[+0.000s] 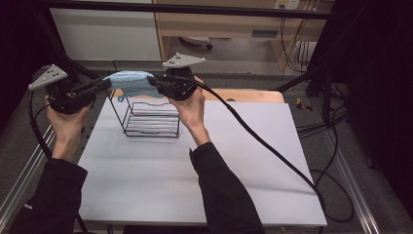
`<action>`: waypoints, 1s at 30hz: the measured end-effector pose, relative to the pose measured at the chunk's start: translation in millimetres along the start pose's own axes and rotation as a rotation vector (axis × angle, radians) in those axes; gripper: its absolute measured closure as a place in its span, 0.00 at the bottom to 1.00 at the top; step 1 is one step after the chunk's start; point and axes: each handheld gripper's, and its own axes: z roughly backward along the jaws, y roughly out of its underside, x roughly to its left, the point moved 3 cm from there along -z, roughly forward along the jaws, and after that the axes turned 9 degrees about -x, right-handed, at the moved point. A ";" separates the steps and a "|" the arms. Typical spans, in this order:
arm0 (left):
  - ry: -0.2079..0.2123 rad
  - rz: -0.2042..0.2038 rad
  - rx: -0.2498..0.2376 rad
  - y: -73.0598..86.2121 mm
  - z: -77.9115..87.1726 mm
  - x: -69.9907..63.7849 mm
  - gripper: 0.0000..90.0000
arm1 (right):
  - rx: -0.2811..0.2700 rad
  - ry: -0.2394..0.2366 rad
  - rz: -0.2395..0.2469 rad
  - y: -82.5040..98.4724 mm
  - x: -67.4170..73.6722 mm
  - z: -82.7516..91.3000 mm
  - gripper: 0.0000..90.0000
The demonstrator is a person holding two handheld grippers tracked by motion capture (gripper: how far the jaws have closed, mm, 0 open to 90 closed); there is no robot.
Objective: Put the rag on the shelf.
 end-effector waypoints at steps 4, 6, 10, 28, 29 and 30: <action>0.002 0.007 0.034 2.0 2.1 -1.3 0.87 | 0.021 -0.013 0.011 4.3 1.9 0.6 0.89; 0.009 0.027 0.048 -0.1 4.3 -1.1 0.86 | 0.026 -0.022 0.011 6.5 2.2 1.0 0.89; 0.000 0.049 0.034 -14.6 9.8 -2.2 0.84 | 0.038 -0.033 0.011 11.7 1.7 0.7 0.89; 0.011 -0.001 0.216 4.2 -17.3 -13.7 0.98 | 0.076 -0.071 0.049 24.2 6.7 2.2 0.80; 0.010 -0.006 0.227 7.6 -17.5 -13.4 0.98 | 0.074 -0.076 0.040 24.2 7.3 2.4 0.78; 0.010 -0.008 0.233 10.7 -17.6 -13.1 0.98 | 0.071 -0.081 0.031 23.9 7.7 2.7 0.78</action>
